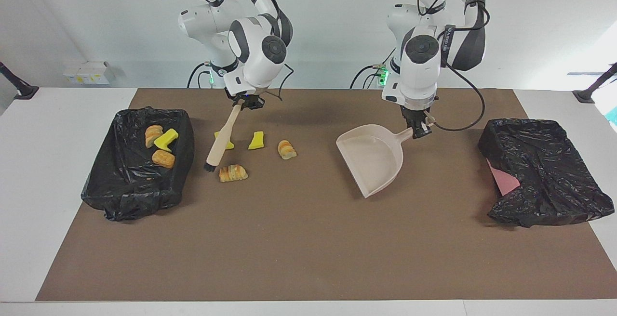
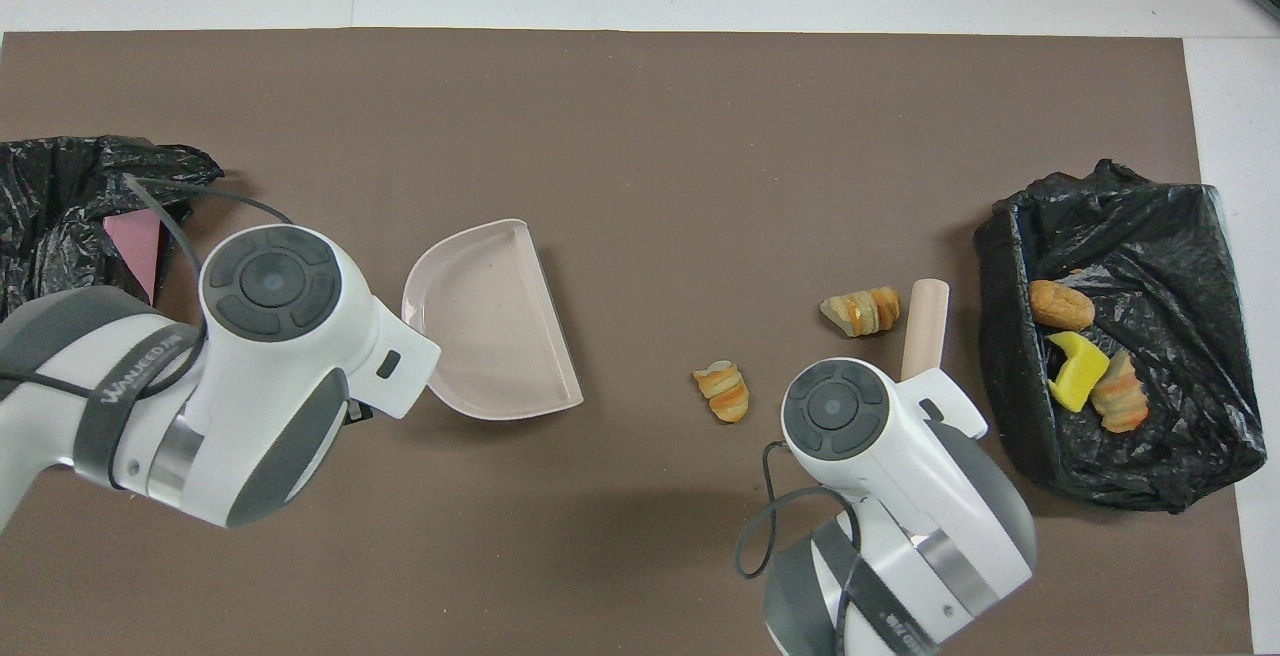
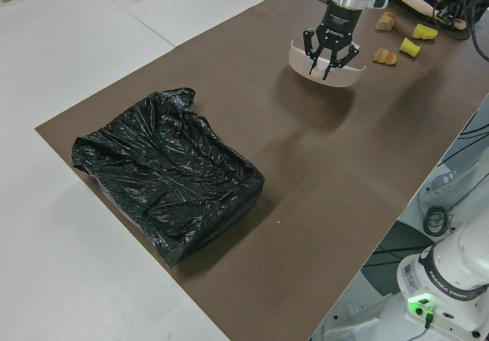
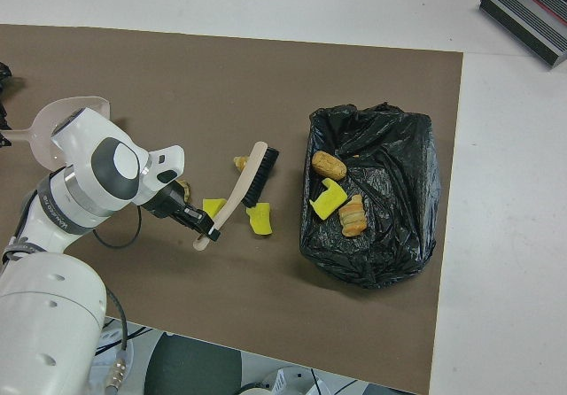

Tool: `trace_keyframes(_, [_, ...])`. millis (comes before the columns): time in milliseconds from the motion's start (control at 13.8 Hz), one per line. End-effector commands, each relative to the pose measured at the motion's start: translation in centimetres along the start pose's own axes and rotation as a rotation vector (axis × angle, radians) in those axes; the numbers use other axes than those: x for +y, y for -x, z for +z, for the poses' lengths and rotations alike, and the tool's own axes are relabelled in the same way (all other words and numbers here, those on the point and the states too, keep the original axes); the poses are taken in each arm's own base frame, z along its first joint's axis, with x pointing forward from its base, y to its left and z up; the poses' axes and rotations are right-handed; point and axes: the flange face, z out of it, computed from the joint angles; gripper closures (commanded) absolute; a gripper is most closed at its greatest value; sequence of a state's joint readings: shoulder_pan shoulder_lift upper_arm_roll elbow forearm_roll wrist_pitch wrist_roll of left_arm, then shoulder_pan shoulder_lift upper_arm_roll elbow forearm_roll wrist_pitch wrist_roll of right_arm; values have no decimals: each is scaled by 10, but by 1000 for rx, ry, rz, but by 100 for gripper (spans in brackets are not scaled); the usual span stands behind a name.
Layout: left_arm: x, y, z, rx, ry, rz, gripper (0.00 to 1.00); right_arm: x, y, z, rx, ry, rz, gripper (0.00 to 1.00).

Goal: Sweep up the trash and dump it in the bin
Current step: 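Lower the dustpan with the left gripper while the right gripper grasps the brush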

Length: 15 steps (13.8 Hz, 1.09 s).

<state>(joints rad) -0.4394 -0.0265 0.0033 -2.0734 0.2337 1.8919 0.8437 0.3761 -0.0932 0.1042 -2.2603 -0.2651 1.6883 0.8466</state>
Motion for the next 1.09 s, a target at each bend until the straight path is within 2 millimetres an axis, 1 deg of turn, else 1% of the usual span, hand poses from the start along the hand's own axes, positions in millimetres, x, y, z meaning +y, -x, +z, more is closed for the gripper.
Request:
trace_keyframes(0, [35, -8, 2, -15, -31, 69, 100, 17, 11, 20, 1, 36, -15, 100])
trace_keyframes(145, [58, -29, 7, -23, -34, 128, 100, 25, 18, 32, -11, 45, -16, 100])
trace_keyframes(290, [70, -44, 14, -33, -31, 152, 100, 30, 28, 37, -29, 53, -38, 100])
trace_keyframes(435, [82, -57, 16, -28, -42, 182, 100, 35, 36, 47, -41, 62, -56, 100])
trace_keyframes(507, [85, -61, 21, -11, -56, 163, 100, 38, 40, 51, -48, 71, -67, 100])
trace_keyframes(652, [101, -74, 31, 25, -82, 79, 100, 42, 47, 59, -60, 71, -74, 100])
trace_keyframes(724, [105, -81, 34, 33, -87, 83, 100, 39, 50, 59, -87, 38, -78, 100])
trace_keyframes(797, [105, -89, 40, 47, -95, 92, 100, 35, 51, 59, -110, -7, -88, 100])
trace_keyframes(942, [111, -101, 43, 73, -113, 113, 100, 26, 46, 56, -92, -65, -109, 100])
trace_keyframes(1014, [112, -102, 42, 76, -116, 115, 100, 21, 43, 54, -90, -103, -119, 100])
